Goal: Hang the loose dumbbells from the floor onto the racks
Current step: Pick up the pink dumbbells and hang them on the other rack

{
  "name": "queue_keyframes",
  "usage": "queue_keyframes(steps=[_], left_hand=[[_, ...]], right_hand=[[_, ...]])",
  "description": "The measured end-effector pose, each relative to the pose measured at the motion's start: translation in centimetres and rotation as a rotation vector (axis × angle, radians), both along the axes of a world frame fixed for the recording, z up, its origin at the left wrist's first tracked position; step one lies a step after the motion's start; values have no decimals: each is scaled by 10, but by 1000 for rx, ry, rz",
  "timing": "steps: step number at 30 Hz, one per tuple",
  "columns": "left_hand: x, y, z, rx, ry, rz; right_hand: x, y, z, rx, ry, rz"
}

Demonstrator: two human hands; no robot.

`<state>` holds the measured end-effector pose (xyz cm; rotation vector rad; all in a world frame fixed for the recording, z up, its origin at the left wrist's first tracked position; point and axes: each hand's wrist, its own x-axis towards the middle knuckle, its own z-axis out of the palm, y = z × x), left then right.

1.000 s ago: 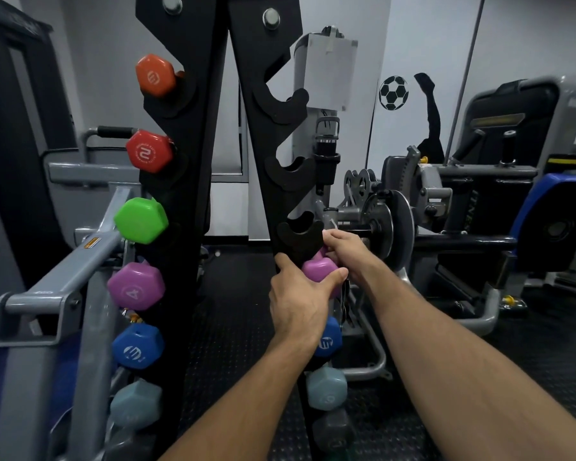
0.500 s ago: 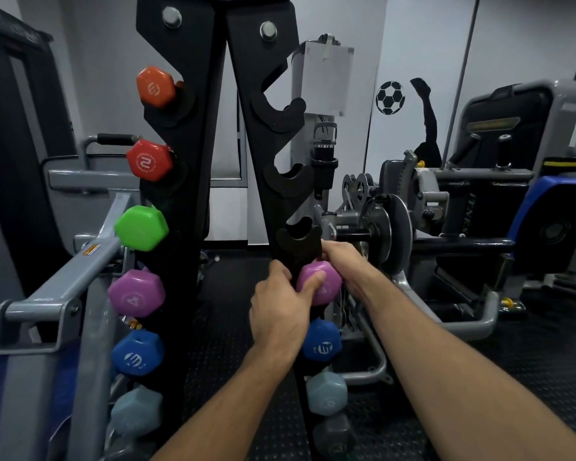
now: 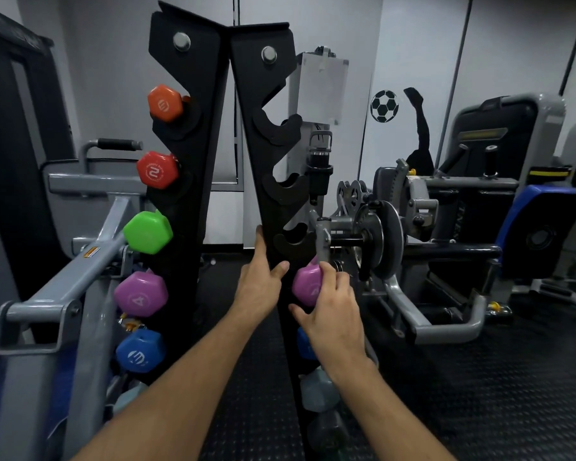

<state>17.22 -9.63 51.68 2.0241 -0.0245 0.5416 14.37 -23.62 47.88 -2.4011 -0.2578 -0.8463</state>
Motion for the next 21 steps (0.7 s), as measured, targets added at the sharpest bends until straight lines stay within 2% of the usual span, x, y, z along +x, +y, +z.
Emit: queue_keyframes(steps=[9, 17, 21], left_hand=[[5, 0, -7, -33, -28, 1], [-3, -5, 0, -28, -20, -3], [-2, -5, -2, -20, -4, -1]], right_hand=[[8, 4, 7, 54, 17, -50], [12, 7, 10, 255, 141, -78], [14, 3, 8, 206, 108, -62]])
